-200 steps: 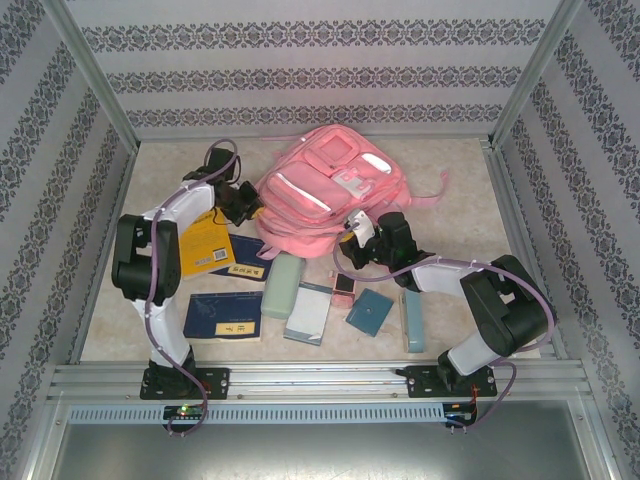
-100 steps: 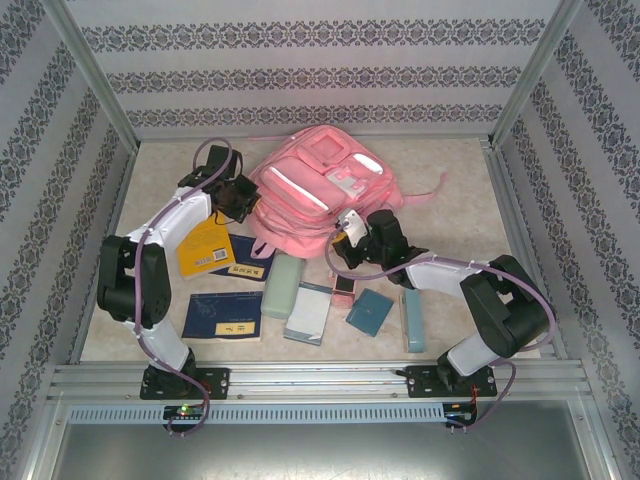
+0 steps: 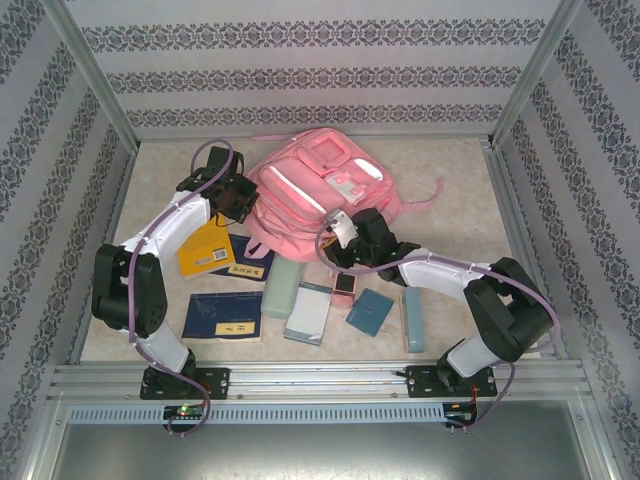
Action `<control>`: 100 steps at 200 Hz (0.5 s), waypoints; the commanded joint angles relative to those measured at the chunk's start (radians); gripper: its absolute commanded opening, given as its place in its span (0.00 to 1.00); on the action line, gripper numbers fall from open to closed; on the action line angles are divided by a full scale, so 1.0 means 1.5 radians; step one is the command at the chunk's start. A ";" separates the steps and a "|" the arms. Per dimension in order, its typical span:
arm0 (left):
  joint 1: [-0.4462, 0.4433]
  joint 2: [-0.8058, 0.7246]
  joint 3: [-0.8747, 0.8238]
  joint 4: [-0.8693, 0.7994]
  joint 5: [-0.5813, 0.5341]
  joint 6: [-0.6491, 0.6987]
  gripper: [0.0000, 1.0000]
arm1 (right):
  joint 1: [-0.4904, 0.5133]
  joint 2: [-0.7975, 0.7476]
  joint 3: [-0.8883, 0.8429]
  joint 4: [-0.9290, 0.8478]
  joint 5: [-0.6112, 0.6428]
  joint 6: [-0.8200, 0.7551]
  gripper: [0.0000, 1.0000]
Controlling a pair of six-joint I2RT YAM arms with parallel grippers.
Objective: Pack the student bag
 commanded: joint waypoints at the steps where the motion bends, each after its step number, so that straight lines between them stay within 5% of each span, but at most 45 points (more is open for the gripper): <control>1: -0.023 -0.030 -0.009 0.043 0.014 -0.038 0.00 | 0.024 0.008 0.050 0.015 -0.057 0.064 0.00; 100: -0.035 -0.047 -0.061 0.087 0.002 -0.051 0.00 | 0.051 0.012 0.065 0.003 -0.103 0.032 0.00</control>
